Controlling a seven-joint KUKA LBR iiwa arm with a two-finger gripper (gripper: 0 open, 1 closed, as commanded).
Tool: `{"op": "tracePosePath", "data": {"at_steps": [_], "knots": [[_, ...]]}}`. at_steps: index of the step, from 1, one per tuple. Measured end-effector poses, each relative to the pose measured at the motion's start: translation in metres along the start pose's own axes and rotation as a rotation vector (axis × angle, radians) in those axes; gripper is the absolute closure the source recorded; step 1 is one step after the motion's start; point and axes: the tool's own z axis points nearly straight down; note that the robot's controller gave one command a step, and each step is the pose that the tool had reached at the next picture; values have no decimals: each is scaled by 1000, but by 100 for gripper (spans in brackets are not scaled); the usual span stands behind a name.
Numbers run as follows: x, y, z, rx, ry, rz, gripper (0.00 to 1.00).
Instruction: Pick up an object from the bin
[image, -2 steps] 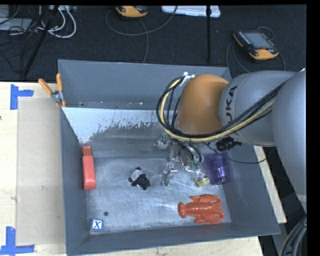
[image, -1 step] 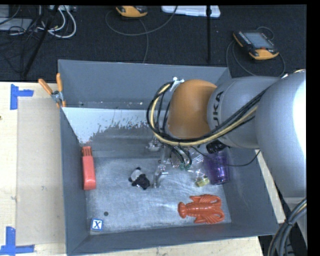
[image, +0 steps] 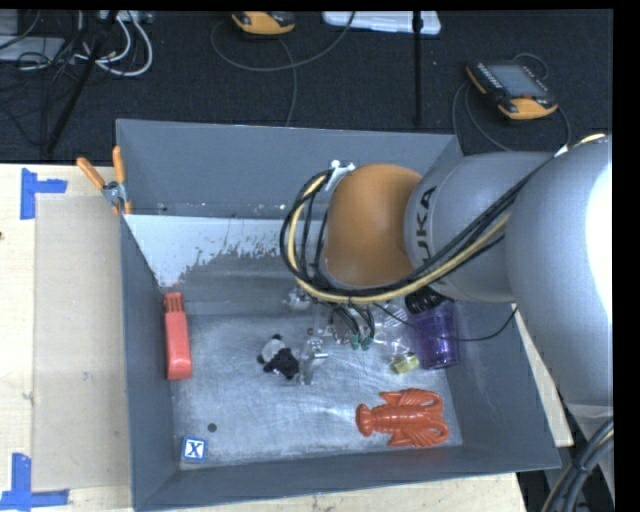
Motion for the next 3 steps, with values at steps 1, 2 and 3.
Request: {"op": "tracePosePath", "data": {"at_steps": [1, 2, 3], "knots": [[-3, 30, 7, -7, -10, -88, 0], [-20, 58, 27, -5, -13, -143, 100], [-20, 58, 27, -5, -12, -143, 100]]}}
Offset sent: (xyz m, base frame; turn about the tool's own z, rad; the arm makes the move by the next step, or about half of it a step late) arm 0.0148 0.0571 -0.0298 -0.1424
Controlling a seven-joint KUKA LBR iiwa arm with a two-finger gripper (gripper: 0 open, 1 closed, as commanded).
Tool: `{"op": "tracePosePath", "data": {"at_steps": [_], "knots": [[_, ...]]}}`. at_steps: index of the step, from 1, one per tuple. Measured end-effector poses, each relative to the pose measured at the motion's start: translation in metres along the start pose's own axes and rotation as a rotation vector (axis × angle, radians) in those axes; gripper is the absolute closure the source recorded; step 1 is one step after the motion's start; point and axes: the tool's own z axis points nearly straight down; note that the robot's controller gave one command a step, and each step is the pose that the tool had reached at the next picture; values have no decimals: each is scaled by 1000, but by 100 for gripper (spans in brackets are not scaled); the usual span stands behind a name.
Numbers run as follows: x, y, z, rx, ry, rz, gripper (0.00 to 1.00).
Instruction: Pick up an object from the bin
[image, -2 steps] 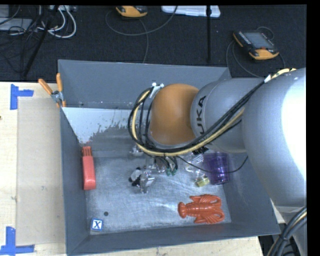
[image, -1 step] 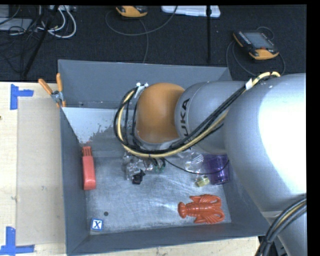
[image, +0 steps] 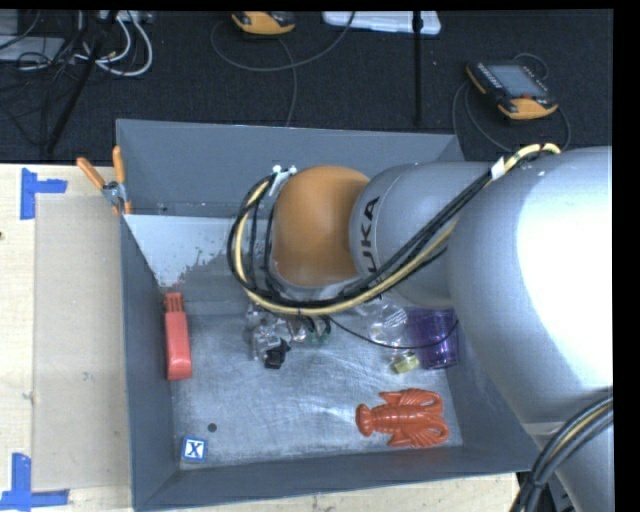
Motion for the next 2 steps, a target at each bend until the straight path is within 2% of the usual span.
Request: {"op": "tracePosePath", "data": {"at_steps": [1, 2], "knots": [[18, 6, -47, 2, 14, 13, 100], [-5, 11, -108, 1, 7, 12, 100]]}}
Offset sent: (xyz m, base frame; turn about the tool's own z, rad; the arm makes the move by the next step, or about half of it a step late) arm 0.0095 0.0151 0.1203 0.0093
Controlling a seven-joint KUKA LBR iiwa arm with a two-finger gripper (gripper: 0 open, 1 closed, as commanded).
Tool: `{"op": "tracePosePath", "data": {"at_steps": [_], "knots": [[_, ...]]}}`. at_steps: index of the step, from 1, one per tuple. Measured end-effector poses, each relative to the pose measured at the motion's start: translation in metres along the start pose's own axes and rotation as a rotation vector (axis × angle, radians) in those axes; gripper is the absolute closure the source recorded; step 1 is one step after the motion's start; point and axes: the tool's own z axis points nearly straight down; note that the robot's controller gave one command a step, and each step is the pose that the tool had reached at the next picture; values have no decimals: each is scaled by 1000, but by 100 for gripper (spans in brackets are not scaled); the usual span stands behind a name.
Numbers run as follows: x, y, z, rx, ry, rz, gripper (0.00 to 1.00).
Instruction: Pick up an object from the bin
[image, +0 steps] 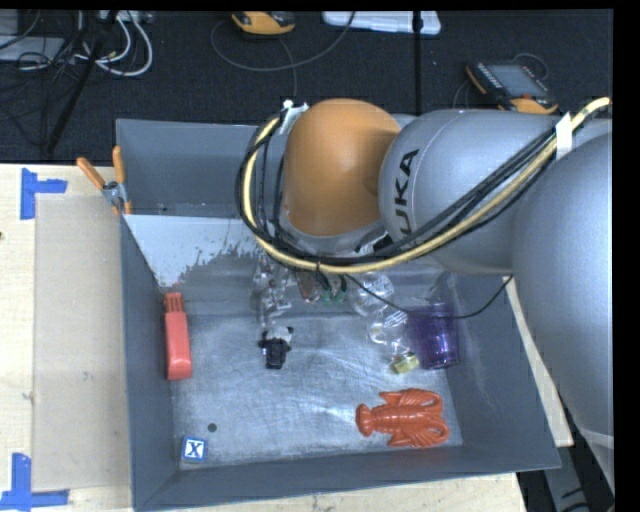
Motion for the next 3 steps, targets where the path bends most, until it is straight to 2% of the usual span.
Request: {"op": "tracePosePath", "data": {"at_steps": [1, 3], "knots": [[35, -25, 38, 0, 0, -103, 0], [36, -28, 45, 0, -1, -130, 0]]}}
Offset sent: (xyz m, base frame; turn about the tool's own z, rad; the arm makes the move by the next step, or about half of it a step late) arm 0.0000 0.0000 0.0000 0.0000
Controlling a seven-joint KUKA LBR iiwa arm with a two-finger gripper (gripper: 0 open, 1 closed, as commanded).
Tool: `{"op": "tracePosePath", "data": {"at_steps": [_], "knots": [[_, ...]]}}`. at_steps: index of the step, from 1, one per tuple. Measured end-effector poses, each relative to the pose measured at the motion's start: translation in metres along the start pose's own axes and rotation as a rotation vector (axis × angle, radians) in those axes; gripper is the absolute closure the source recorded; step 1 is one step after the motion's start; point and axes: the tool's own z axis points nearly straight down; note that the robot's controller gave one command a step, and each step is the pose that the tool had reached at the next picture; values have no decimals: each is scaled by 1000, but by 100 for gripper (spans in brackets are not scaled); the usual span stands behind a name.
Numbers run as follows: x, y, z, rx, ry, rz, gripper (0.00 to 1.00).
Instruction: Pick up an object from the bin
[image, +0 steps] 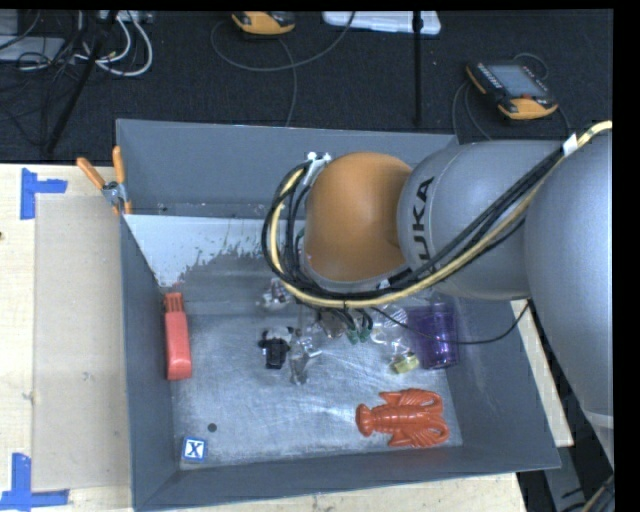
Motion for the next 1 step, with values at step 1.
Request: {"op": "tracePosePath", "data": {"at_steps": [1], "knots": [[-23, -23, 64, 0, -7, -174, 100]]}}
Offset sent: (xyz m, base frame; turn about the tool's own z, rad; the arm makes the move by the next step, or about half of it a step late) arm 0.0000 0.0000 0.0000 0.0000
